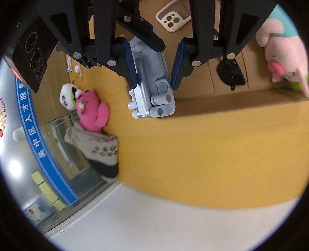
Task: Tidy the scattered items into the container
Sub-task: 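Carry the phone stand with both grippers into the cardboard box, then lower the stand into the box and open both grippers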
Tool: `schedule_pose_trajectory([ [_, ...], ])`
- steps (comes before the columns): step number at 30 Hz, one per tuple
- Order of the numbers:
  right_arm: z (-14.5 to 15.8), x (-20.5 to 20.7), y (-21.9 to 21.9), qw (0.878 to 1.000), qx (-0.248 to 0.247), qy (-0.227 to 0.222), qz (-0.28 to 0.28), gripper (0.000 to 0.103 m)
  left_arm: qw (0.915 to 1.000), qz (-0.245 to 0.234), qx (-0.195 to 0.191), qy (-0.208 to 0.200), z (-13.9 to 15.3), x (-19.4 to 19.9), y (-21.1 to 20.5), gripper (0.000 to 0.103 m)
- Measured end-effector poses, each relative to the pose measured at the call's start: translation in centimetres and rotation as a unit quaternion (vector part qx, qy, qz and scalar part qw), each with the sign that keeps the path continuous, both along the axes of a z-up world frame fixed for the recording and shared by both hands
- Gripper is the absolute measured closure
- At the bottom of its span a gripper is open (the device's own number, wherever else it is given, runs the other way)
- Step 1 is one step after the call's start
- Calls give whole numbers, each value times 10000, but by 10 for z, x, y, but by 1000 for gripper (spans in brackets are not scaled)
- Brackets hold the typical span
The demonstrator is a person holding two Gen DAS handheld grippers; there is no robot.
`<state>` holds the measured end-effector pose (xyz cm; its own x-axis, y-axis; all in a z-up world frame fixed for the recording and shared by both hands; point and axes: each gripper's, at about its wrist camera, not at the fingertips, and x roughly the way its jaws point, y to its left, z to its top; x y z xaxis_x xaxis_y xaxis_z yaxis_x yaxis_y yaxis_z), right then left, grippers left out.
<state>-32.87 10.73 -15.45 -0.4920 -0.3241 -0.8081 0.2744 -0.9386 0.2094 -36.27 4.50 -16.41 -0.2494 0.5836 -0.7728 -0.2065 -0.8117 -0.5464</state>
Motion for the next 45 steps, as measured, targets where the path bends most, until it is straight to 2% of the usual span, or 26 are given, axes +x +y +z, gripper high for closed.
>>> schedule_pose_trajectory([
  [6, -65, -13, 4, 9980, 216, -586, -51, 32, 9987, -38, -70, -509, -67, -12, 11, 68],
  [11, -99, -26, 14, 9949, 321, -936, -206, 32, 9973, -72, -53, -725, -101, -21, 23, 68],
  [17, -120, -30, 24, 9924, 452, -1124, -229, 32, 9962, -85, -89, -868, -123, -22, 34, 68],
  [23, -130, -28, 32, 9906, 611, -1190, -271, 32, 9959, -97, -206, -880, -130, -22, 43, 68],
  [26, -130, -29, 32, 9902, 668, -1200, -241, 31, 9957, -164, -418, -814, -123, -19, 45, 68],
  [28, -125, -26, 34, 9913, 653, -1123, -219, 31, 9968, -83, -492, -619, -109, -15, 38, 68],
  [30, -114, -20, 37, 9933, 636, -955, -138, 27, 9982, 108, -486, -344, -86, -7, 25, 68],
  [32, -99, -10, 43, 9946, 539, -884, -84, 16, 9985, 279, -457, -64, -55, 11, 6, 68],
  [34, -80, 6, 51, 9957, 513, -771, -46, 13, 9977, 340, -507, 283, -24, 39, -13, 61],
  [36, -56, 33, 56, 9970, 511, -548, 188, 10, 9957, 424, -660, 501, 2, 74, -36, 44],
  [38, -40, 62, 60, 9967, 499, -450, 446, 6, 9929, 513, -887, 609, 18, 115, -62, 41],
  [39, -41, 63, 62, 9964, 485, -475, 516, 6, 9909, 558, -1054, 624, 22, 134, -73, 39],
  [41, -32, 100, 58, 9951, 431, -654, 603, 1, 9854, 728, -1455, 507, 24, 174, -99, 39],
  [43, -35, 130, 58, 9921, 494, -996, 584, 1, 9812, 988, -1627, 305, 26, 210, -124, 39],
  [45, -45, 155, 61, 9883, 557, -1332, 494, 1, 9745, 1241, -1834, 355, 36, 241, -141, 39],
])
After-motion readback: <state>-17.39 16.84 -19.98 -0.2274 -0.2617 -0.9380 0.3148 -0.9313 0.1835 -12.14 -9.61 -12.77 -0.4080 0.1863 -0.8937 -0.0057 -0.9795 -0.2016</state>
